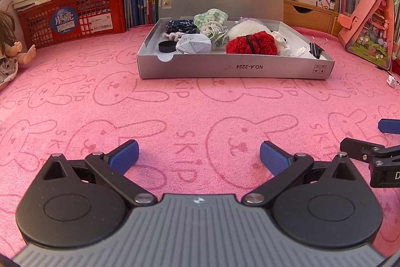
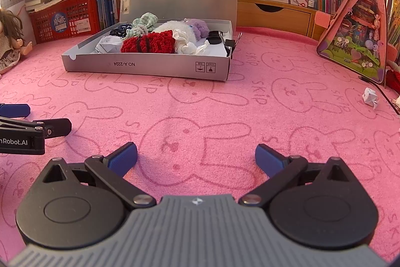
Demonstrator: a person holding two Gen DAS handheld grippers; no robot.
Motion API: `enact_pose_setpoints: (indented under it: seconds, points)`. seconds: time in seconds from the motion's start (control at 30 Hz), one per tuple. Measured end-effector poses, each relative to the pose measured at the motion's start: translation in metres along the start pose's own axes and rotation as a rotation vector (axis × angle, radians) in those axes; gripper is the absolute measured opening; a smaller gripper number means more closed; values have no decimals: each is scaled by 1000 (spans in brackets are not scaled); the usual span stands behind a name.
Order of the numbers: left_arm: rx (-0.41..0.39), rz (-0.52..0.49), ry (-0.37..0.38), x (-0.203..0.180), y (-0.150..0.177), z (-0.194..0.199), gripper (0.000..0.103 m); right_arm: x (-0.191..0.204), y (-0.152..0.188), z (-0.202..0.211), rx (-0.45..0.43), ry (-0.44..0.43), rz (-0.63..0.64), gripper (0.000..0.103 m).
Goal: Organize objects
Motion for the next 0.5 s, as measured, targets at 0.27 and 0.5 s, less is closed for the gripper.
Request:
enact_pose_setpoints:
  seconds: [0.27, 0.5]
  points:
    - [0, 0, -5, 0, 0, -1, 103, 0, 0, 0, 0, 3, 0, 103]
    - [1, 0, -7, 0, 0, -1, 103, 1, 0, 0, 0, 2, 1, 103]
Point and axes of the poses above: each gripper's, at about its wrist camera, not at the fingertips, and z roughly against the way its jaws point, x to its left, y to its underside, the point moved 10 cm from there along -z, roughly the way its jaws point, and after that the axes turned 1 degree about x, right-handed, at the moved point
